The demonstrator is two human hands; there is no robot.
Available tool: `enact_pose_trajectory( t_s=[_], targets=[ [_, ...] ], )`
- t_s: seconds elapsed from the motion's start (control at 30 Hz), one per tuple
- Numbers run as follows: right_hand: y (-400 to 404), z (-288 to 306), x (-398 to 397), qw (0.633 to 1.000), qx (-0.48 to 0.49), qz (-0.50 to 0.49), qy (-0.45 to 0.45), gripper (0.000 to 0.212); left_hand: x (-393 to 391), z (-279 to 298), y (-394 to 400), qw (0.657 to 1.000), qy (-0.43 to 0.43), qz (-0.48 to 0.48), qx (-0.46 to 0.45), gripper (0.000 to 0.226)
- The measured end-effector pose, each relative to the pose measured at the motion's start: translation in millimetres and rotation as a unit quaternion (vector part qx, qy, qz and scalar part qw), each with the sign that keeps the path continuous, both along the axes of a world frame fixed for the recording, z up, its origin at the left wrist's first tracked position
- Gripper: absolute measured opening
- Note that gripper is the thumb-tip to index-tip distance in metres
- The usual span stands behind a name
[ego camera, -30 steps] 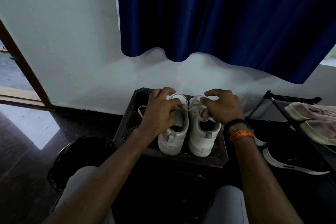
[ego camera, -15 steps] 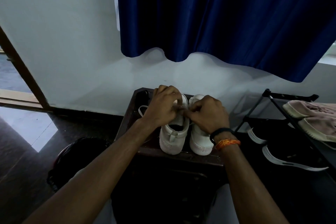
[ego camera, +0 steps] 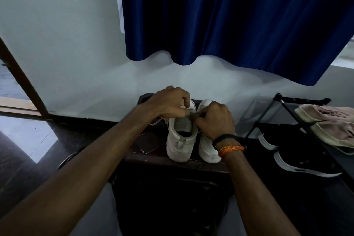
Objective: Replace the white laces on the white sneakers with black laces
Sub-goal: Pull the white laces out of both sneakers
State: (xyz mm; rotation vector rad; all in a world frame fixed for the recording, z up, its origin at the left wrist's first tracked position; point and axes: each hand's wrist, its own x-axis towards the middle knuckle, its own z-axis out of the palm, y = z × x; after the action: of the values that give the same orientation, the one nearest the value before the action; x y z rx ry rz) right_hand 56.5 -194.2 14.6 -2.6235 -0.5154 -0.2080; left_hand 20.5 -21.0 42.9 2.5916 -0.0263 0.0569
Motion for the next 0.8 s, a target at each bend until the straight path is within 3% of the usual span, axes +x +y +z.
enact_pose_trajectory(
  t_s=[0.1,0.17,0.23,0.3,0.33,0.37,0.43,0.5,0.57,0.63,0.7,0.8],
  targets=[
    [3,-2,-3,1.000,-0.004,-0.010,-0.024,0.064,5,2,2,0.998,-0.004,-0.009,0.069,0.007],
    [3,-2,-5,1.000,-0.011,-0.015,-0.025,0.070,7,1,9,1.000,-0.008,-0.009,0.024,0.007],
    [2,0,-4,0.999,-0.024,-0.013,-0.018,0.058,7,-1,18,0.986,-0.013,0.037,-0.161,0.009],
    [-1,2,-4,0.999,-0.029,0.003,-0.013,0.039,4,-4,26,0.906,0.005,0.114,-0.408,0.015],
    [-2,3,-5,0.999,-0.028,0.007,-0.014,0.034,2,-8,30,0.866,0.015,0.138,-0.481,0.016],
    [-3,4,-5,1.000,-0.025,0.010,-0.016,0.031,1,-10,33,0.854,0.020,0.151,-0.497,0.013],
    [-2,2,-5,1.000,-0.016,0.007,-0.018,0.027,0,-10,32,0.893,0.023,0.141,-0.426,0.005],
    [-1,-1,-4,1.000,-0.003,-0.006,-0.023,0.025,2,-8,26,0.953,0.011,0.112,-0.282,0.027],
    [1,-4,-5,0.999,0.004,-0.012,-0.034,0.026,6,-7,19,0.990,-0.022,0.051,-0.129,0.052],
    [2,-5,-9,0.999,0.024,-0.005,-0.043,0.020,9,-8,11,0.997,-0.069,-0.026,-0.018,0.062],
    [2,-5,-12,0.997,0.051,-0.005,-0.050,0.016,10,-9,4,0.992,-0.078,-0.080,0.061,0.052],
    [1,-7,-9,0.998,0.056,-0.010,-0.032,0.009,5,-11,-11,0.977,-0.077,-0.073,0.185,0.032]
  ],
)
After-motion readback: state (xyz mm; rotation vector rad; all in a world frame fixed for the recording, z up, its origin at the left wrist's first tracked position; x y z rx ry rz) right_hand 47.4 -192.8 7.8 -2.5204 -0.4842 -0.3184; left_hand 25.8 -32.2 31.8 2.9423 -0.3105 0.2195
